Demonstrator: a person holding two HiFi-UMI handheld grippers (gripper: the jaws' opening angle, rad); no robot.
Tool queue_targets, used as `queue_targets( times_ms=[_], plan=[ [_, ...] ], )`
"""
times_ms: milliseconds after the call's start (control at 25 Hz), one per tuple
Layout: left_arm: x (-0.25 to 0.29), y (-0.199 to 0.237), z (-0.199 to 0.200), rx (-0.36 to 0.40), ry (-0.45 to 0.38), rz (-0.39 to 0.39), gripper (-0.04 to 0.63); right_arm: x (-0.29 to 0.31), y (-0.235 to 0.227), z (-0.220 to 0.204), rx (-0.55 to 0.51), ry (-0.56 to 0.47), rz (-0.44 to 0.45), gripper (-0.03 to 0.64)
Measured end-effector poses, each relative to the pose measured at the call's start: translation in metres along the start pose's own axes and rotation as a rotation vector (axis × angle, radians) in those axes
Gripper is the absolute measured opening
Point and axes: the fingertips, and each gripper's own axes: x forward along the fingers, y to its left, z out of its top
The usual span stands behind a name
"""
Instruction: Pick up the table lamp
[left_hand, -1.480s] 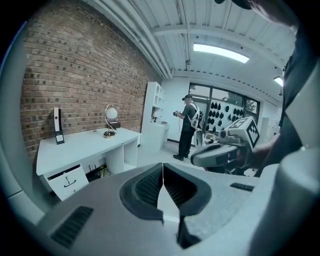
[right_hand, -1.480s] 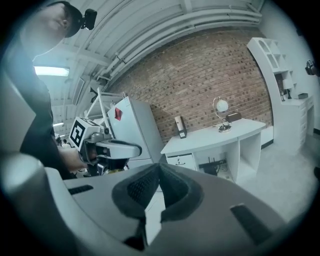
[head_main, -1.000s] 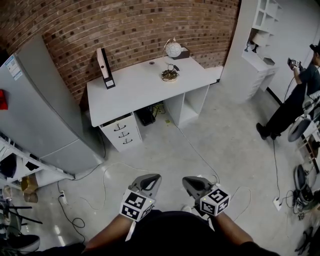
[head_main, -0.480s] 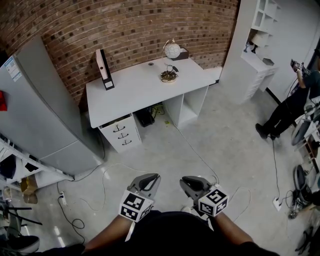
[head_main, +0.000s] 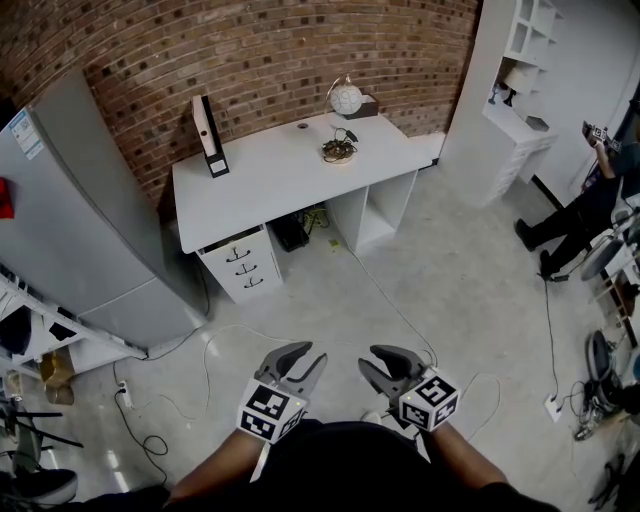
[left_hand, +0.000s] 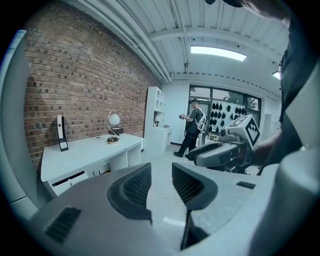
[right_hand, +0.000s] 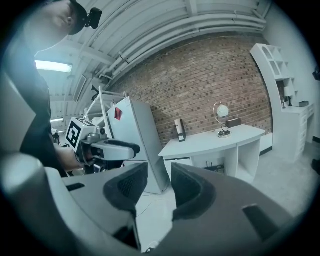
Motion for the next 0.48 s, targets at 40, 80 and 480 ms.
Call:
queue_targets(
  times_ms=[40,80,480],
  plan=[
    [-0.0004,0.0002,0.0006,0.004,-0.003,-0.001,0.118,-0.0007,-0.0014,0.0013,-0.004,-0.002,-0.004,0.157],
    [-0.0004,0.0006,0.001,0.009,-0.003,-0.003,0.12,-0.0013,-0.0028,0.0027,-0.007,-0.004,-0.007,0.166],
    [-0.0064,0.0042,0.0093,0.043,-0.016,0.012,0.17,-0.0036,0.0015,0.0106,-0.033,-0.031,-0.018,0.277]
  ],
)
